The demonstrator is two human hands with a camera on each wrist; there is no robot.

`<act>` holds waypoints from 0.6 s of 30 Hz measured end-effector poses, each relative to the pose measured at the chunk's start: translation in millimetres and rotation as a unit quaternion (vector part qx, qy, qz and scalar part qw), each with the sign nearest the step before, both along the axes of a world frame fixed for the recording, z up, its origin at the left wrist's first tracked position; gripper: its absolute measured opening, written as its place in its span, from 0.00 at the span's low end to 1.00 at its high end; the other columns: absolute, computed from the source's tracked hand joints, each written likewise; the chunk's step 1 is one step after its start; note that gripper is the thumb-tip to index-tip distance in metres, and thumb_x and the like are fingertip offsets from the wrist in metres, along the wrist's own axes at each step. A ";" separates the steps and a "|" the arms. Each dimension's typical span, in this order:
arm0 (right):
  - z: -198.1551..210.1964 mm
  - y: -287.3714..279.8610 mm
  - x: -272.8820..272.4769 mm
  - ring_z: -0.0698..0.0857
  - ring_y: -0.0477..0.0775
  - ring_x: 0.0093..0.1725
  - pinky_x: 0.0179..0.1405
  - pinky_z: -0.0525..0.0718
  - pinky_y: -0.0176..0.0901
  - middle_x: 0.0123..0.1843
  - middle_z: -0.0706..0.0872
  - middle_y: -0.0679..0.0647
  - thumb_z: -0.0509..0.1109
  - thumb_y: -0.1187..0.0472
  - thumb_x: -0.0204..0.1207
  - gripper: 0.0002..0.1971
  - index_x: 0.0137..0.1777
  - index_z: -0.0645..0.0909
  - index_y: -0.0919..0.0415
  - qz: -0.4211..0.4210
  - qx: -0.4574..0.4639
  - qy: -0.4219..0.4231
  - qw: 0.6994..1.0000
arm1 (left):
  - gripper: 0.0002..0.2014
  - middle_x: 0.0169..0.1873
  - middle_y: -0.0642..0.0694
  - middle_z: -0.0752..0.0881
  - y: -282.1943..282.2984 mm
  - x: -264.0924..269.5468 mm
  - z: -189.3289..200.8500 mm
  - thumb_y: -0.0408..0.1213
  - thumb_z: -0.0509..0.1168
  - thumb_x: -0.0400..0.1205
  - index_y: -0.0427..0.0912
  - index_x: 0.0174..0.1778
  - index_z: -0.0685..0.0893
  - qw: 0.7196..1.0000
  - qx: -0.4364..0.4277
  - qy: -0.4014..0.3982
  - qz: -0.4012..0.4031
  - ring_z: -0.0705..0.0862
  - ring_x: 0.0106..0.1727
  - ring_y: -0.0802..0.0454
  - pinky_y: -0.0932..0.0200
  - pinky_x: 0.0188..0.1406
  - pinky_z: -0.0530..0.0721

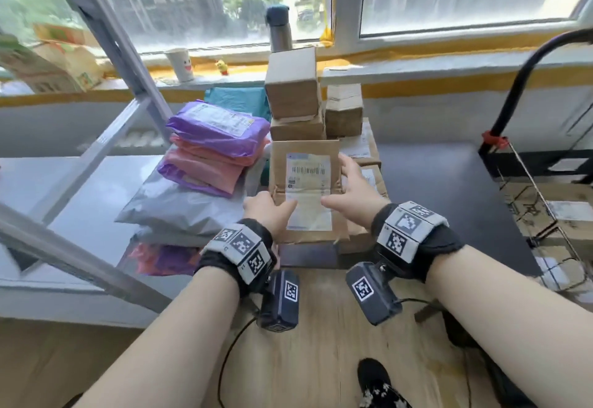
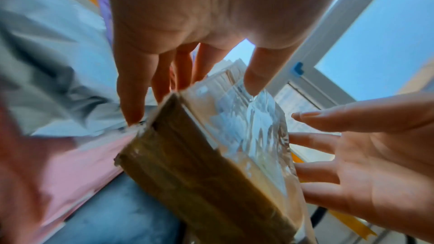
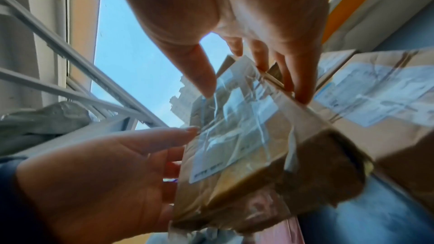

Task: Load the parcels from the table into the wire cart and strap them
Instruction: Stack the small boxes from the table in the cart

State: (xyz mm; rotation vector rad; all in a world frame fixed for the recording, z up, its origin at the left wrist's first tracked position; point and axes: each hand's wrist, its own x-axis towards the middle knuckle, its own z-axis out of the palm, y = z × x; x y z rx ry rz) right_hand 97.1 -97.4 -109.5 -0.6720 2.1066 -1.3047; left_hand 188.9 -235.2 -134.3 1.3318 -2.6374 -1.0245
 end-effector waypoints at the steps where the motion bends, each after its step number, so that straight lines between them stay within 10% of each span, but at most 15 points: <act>1: 8.9 9.5 4.4 0.70 0.53 0.76 0.74 0.73 0.49 0.79 0.66 0.53 0.71 0.70 0.73 0.46 0.84 0.46 0.55 -0.021 -0.016 0.012 1.000 | 0.28 0.64 0.34 0.78 3.1 -3.1 5.7 0.53 0.61 0.80 0.35 0.68 0.77 1.000 -0.009 0.008 -0.012 0.78 0.63 0.38 0.52 0.62 0.77; 5: 36.3 54.2 15.3 0.70 0.43 0.67 0.57 0.68 0.23 0.73 0.69 0.49 0.69 0.70 0.76 0.40 0.83 0.50 0.61 -0.109 -0.047 0.059 0.991 | 0.26 0.61 0.35 0.80 31.0 -19.2 30.6 0.55 0.62 0.79 0.41 0.67 0.79 0.994 -0.030 0.080 -0.062 0.81 0.60 0.39 0.51 0.63 0.79; 11: 46.3 131.9 14.2 0.77 0.46 0.64 0.42 0.72 0.16 0.63 0.78 0.50 0.71 0.67 0.76 0.30 0.75 0.64 0.63 -0.225 -0.036 0.089 0.970 | 0.21 0.59 0.40 0.83 107.2 -46.6 68.2 0.51 0.62 0.80 0.42 0.64 0.79 0.974 -0.054 0.133 -0.173 0.82 0.58 0.40 0.47 0.60 0.82; 18: 69.6 246.0 -11.1 0.68 0.53 0.79 0.76 0.70 0.47 0.82 0.64 0.53 0.72 0.68 0.76 0.42 0.84 0.50 0.58 -0.272 -0.072 0.104 0.954 | 0.15 0.53 0.43 0.87 208.7 -75.9 88.0 0.44 0.65 0.81 0.37 0.58 0.80 0.951 0.042 0.197 -0.234 0.86 0.50 0.47 0.52 0.51 0.87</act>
